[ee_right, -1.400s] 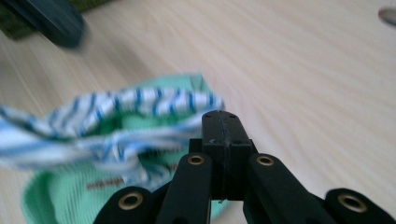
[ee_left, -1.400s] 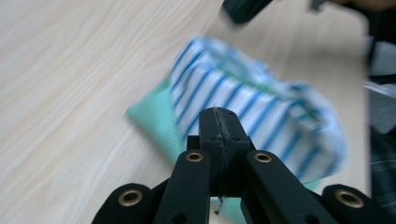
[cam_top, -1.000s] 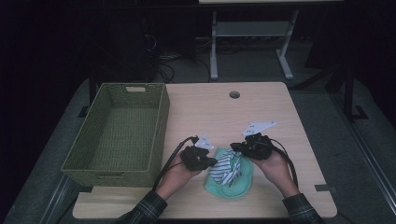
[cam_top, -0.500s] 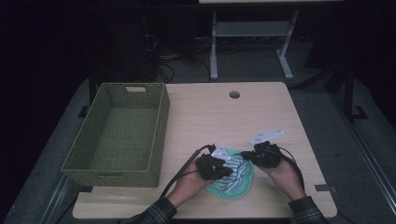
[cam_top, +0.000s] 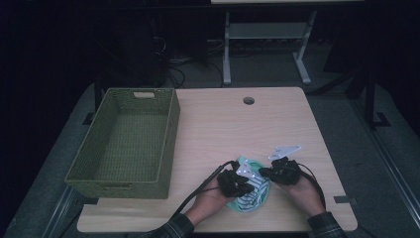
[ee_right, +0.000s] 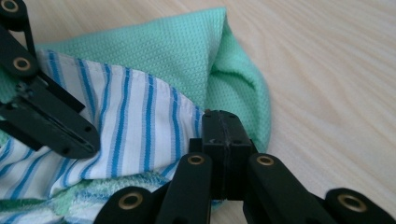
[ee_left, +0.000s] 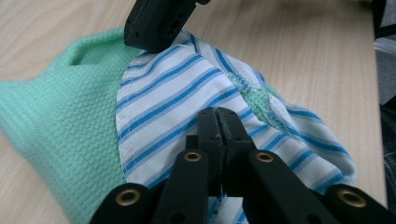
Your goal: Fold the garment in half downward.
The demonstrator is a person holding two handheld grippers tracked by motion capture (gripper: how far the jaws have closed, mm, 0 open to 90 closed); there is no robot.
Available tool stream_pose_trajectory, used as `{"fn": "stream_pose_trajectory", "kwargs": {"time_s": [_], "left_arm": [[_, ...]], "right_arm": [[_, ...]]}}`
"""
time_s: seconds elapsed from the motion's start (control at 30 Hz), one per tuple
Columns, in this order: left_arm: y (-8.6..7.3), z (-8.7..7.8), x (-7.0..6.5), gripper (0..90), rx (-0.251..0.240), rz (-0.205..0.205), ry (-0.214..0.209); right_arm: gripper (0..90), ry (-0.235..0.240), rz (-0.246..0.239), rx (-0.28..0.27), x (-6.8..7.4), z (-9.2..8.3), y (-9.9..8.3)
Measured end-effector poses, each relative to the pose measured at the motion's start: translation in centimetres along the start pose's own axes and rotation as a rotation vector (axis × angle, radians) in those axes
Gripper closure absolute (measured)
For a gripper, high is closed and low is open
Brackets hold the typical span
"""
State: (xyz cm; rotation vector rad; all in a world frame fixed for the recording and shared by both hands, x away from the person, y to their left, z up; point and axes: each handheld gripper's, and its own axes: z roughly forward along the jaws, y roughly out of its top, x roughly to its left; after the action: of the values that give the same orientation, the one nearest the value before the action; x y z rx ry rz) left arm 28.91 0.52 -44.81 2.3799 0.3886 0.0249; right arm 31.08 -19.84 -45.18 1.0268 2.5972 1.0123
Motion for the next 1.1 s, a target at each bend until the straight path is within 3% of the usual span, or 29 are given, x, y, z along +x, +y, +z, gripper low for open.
{"fn": "stream_pose_trajectory", "kwargs": {"time_s": [0.13, 0.33, 0.47, 0.57, 0.7, 0.9, 0.97, 1.1], "left_arm": [[0.0, -1.7, 0.3, 86.6, -0.025, -0.012, 0.015], [-0.8, -4.2, 1.2, 86.8, -0.05, -0.07, 0.053], [-1.7, -5.1, 1.4, 86.8, -0.052, -0.102, 0.072], [-2.3, -5.4, 1.6, 86.8, -0.029, -0.097, 0.086], [-2.5, -5.9, 1.8, 86.7, -0.036, -0.12, 0.102], [-2.7, -5.2, 1.6, 86.8, -0.004, -0.123, 0.081], [-2.9, -4.7, 1.5, 86.8, 0.034, -0.099, 0.084], [-3.3, -3.8, 1.8, 87.9, 0.087, -0.093, 0.088]], "right_arm": [[89.7, 0.005, 0.0, -0.026, -0.1, -0.4, 0.4], [89.7, 0.009, -0.008, -0.05, -0.1, -0.4, 1.6], [89.7, 0.031, -0.018, -0.066, 0.1, -0.2, 2.5], [89.7, 0.048, -0.032, -0.076, 0.6, 0.1, 3.1], [89.7, 0.072, -0.054, -0.092, 1.3, 0.8, 4.2], [89.8, 0.104, -0.078, -0.08, 2.1, 2.8, 4.9], [89.8, 0.108, -0.075, -0.055, 2.1, 3.6, 4.8], [89.8, 0.1, -0.08, -0.016, 2.1, 4.9, 4.4]]}}
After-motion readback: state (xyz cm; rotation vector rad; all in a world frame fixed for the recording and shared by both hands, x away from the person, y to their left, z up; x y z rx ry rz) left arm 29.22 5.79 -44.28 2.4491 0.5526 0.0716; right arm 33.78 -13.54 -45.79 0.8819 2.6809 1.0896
